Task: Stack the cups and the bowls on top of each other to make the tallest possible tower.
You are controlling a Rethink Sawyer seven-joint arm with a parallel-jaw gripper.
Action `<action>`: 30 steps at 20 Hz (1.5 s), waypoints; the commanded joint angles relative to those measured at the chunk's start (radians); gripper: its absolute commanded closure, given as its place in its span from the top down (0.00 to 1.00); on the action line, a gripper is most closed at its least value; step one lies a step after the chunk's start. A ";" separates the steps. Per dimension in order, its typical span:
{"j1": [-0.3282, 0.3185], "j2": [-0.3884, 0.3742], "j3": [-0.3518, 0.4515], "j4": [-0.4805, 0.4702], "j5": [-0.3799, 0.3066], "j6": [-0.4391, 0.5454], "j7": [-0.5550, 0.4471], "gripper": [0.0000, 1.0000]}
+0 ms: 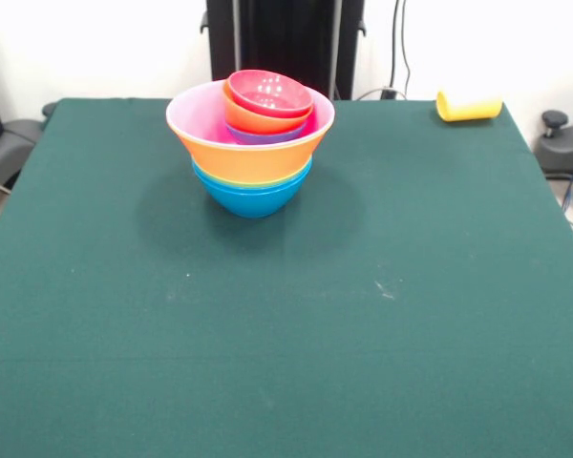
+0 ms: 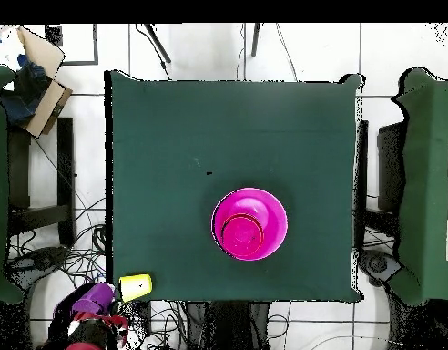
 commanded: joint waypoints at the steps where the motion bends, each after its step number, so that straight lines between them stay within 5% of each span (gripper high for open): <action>1: 0.054 -0.069 -0.037 0.248 -0.032 -0.013 0.055 0.00; 15: 0.184 -0.015 -0.072 0.274 -0.053 -0.098 0.205 0.00; 30: 0.248 0.058 -0.087 0.295 -0.030 -0.195 0.256 0.00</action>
